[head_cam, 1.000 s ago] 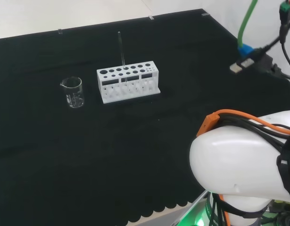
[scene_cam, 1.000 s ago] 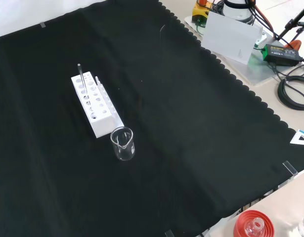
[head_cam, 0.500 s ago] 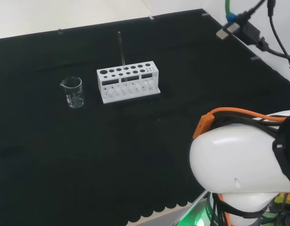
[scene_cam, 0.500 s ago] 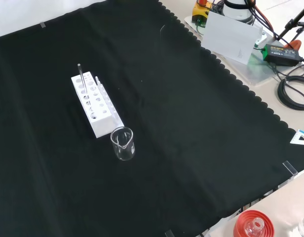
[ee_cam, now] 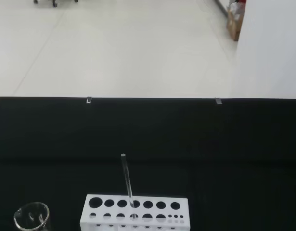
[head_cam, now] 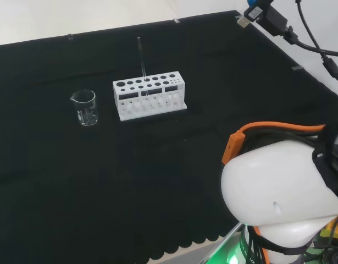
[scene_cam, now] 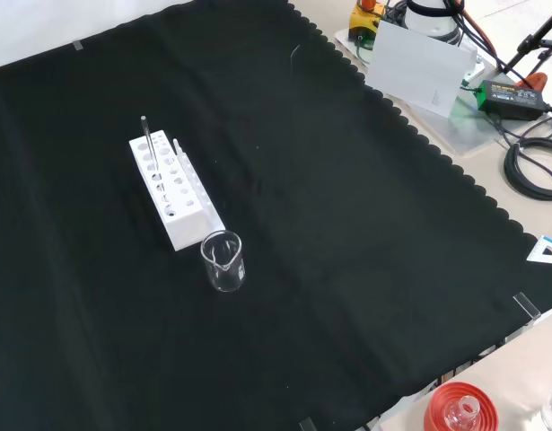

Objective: Take the glass rod from the white test tube rack.

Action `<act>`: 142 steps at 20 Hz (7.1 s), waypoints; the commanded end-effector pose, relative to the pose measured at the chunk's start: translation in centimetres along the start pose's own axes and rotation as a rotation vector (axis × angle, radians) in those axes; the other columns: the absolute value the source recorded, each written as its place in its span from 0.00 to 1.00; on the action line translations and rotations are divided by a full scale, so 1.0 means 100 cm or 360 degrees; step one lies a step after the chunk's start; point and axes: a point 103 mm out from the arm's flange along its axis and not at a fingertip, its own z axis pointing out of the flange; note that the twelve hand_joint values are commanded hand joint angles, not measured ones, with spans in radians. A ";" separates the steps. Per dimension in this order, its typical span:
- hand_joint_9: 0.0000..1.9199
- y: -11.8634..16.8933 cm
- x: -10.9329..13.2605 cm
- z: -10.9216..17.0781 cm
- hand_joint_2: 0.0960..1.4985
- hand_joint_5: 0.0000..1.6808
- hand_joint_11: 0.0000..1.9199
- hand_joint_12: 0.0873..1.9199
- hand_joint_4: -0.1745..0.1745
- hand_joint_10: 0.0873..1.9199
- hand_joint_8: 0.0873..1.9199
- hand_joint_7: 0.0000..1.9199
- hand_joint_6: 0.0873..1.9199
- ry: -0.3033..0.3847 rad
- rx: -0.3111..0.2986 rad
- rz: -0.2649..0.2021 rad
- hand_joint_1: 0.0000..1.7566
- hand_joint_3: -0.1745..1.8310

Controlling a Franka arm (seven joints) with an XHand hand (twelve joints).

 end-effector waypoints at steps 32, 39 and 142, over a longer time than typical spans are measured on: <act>0.23 0.124 0.028 0.089 0.52 0.24 0.20 0.70 0.46 0.42 0.37 0.18 0.00 -0.0016 0.0256 -0.0228 0.33 0.27; 0.25 0.139 0.034 0.108 0.50 0.24 0.21 0.70 0.43 0.42 0.37 0.19 0.00 0.0007 0.0282 -0.0253 0.35 0.27; 0.39 0.231 0.049 0.375 0.49 0.24 0.38 0.65 0.49 0.38 0.38 0.26 0.32 -0.0040 0.0734 -0.0503 0.31 0.29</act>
